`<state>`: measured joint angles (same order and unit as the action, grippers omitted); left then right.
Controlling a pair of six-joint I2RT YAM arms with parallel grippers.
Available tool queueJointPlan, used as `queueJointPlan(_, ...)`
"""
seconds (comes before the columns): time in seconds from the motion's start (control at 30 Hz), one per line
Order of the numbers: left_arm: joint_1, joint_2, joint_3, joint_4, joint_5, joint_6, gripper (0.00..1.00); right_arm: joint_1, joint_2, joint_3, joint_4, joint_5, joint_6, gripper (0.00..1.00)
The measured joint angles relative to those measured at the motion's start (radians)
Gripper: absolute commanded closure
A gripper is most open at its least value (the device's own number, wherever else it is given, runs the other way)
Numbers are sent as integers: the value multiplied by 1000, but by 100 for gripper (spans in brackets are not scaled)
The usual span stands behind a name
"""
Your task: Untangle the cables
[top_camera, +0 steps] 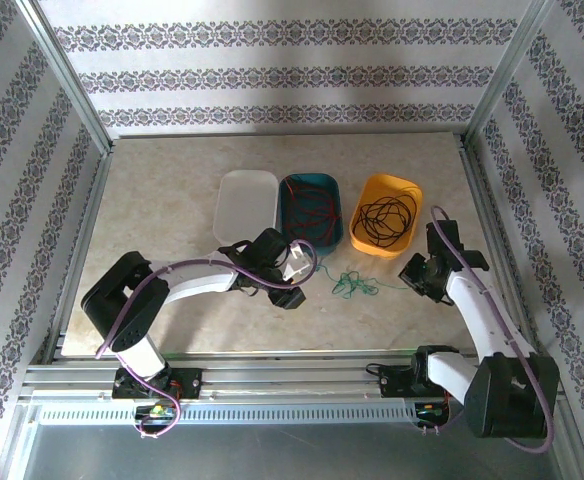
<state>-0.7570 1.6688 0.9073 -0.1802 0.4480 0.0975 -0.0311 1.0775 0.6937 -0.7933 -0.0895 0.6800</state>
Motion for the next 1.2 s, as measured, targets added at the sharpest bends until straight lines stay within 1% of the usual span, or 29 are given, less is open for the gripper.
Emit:
queueJointPlan(0.03,0,-2,0,0,0,0,36,9,8,0,2,0,-2,100)
queueJointPlan(0.07,0,-2,2,-2,2,0,34,18,16,0,5,1,-2,91)
queueJointPlan(0.1,0,-2,6,-4,3,0,34,27,24,0,7,3,-3,75)
queueJointPlan(0.13,0,-2,10,-4,3,0,33,33,28,0,7,4,-3,67)
queueJointPlan(0.2,0,-2,22,-3,4,-1,31,49,29,0,9,21,-8,60)
queueJointPlan(0.3,0,2,49,2,13,-8,28,84,6,2,12,53,-7,53)
queueJointPlan(0.33,0,7,61,7,16,-12,28,96,-2,5,11,60,-7,49)
queueJointPlan(0.37,0,15,76,18,18,-20,28,115,-12,13,12,72,-15,48)
queueJointPlan(0.47,0,39,100,69,19,-47,28,183,-21,46,26,81,-44,50)
queueJointPlan(0.57,-2,65,123,93,12,-73,28,259,11,71,49,65,-77,52)
queueJointPlan(0.63,-2,86,139,107,6,-84,28,322,62,84,62,49,-93,55)
queueJointPlan(0.7,-2,95,140,117,-4,-91,28,381,131,97,76,35,-111,60)
queueJointPlan(0.77,-3,96,140,118,-10,-98,28,421,204,112,88,20,-119,63)
queueJointPlan(0.8,-3,96,140,118,-13,-99,28,431,239,119,97,15,-121,64)
queueJointPlan(0.97,-10,96,135,119,-28,-99,28,435,391,136,153,3,-138,83)
queueJointPlan(1.13,-16,92,111,121,-32,-100,27,434,462,143,199,-17,-148,100)
queueJointPlan(1.2,-16,90,104,122,-35,-102,27,433,459,143,205,-29,-148,100)
